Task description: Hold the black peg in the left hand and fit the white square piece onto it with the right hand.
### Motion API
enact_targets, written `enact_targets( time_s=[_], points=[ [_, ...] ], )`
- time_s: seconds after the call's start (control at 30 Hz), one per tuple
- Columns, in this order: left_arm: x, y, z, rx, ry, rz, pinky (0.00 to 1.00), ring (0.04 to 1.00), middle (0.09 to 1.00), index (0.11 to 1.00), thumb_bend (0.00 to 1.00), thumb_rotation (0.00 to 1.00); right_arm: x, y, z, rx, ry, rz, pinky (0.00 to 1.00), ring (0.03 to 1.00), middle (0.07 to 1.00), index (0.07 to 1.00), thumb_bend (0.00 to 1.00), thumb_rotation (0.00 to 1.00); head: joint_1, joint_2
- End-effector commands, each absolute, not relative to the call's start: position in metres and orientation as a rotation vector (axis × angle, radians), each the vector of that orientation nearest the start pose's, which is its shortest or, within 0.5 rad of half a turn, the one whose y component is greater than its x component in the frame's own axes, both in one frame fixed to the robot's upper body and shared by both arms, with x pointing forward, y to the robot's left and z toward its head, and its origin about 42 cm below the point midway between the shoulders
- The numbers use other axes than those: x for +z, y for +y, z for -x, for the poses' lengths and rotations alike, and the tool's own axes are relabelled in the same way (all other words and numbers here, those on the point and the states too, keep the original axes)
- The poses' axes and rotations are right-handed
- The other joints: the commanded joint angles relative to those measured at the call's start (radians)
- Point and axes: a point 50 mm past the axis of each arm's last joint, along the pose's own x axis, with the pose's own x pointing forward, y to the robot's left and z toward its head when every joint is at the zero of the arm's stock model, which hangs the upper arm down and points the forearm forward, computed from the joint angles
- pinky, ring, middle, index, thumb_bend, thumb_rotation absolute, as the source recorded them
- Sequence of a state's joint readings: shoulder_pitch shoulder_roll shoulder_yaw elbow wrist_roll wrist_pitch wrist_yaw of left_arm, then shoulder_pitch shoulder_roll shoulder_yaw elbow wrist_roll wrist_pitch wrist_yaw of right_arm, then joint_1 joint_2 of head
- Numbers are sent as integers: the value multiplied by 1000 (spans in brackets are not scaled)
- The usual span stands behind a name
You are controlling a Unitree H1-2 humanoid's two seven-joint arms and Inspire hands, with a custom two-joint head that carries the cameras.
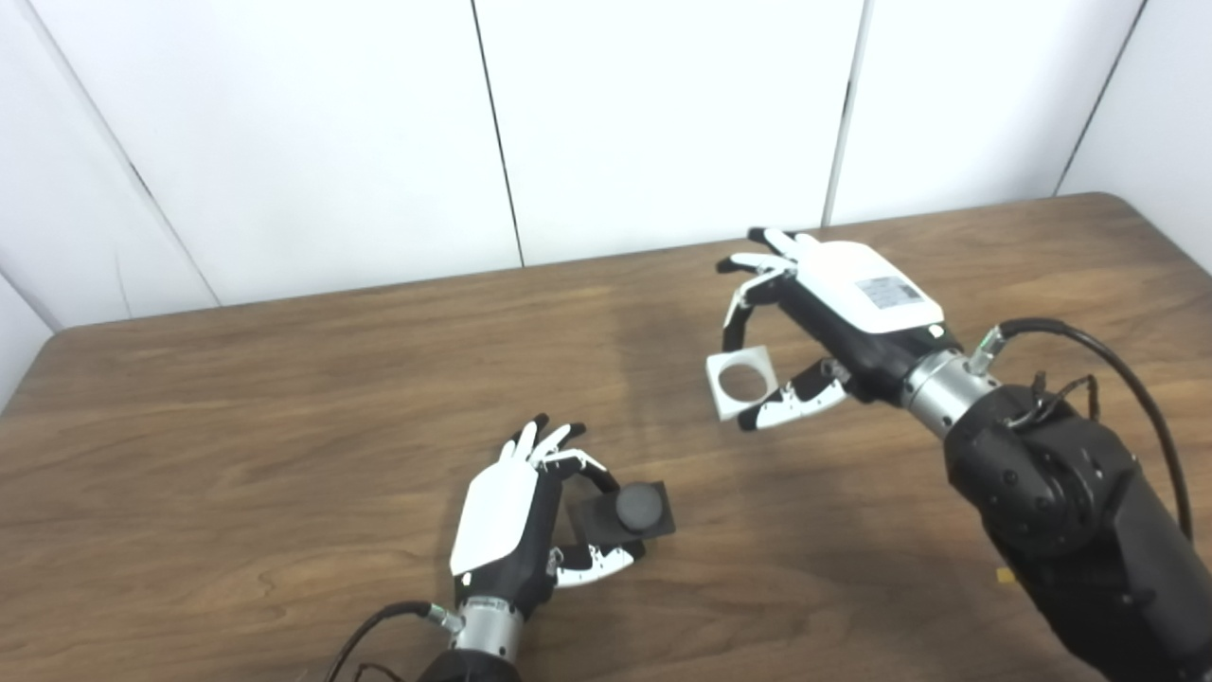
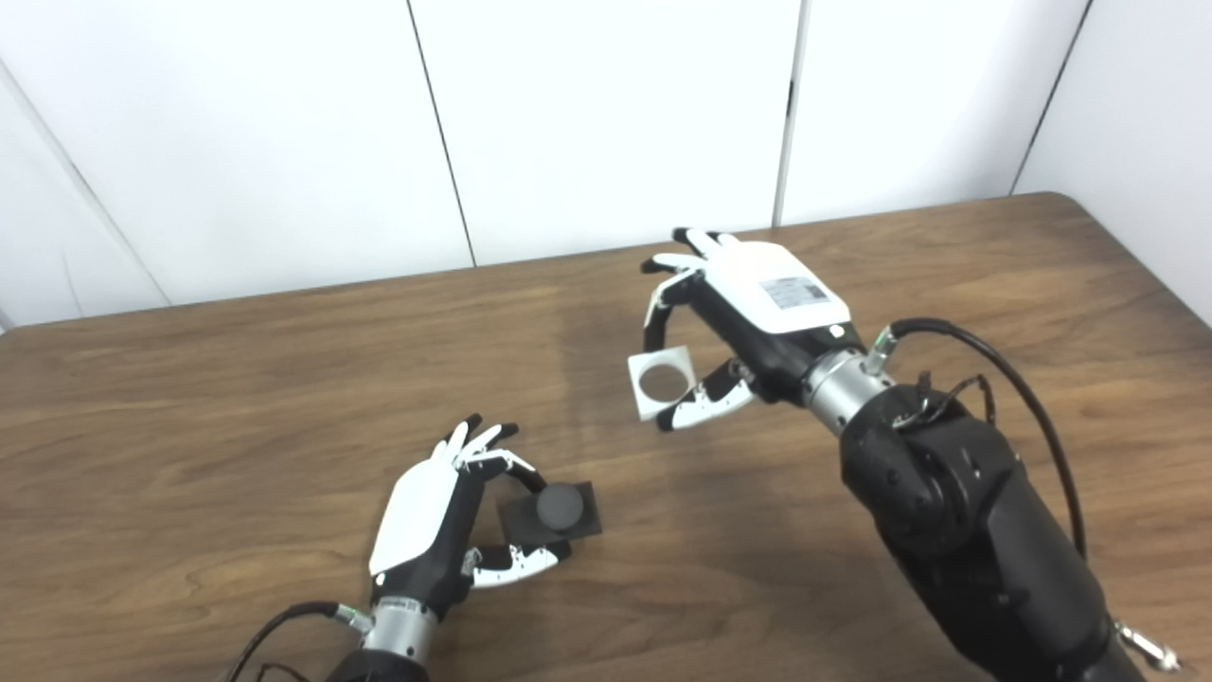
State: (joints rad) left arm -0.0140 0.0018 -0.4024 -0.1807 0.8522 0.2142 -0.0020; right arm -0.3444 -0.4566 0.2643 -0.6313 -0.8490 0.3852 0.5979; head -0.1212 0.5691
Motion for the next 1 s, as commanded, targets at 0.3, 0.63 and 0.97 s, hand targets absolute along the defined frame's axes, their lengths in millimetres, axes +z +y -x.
enact_targets(
  time_s=[0.3, 0.63, 0.97],
  points=[
    [143, 105, -271, -204, -182, -831, 1000, 1000, 901, 488, 518, 71, 332, -194, -281, 354, -459, 1278, 982, 996, 889, 491, 522, 161, 7, 5],
    [145, 103, -270, -203, -190, -827, 1000, 1000, 899, 488, 518, 69, 325, -185, -272, 427, -448, 1263, 978, 989, 881, 491, 523, 160, 16, 17],
    [146, 102, -270, -204, -184, -838, 1000, 1000, 897, 488, 517, 72, 314, -178, -273, 467, -433, 1264, 981, 978, 875, 490, 523, 159, 18, 24]
  ],
)
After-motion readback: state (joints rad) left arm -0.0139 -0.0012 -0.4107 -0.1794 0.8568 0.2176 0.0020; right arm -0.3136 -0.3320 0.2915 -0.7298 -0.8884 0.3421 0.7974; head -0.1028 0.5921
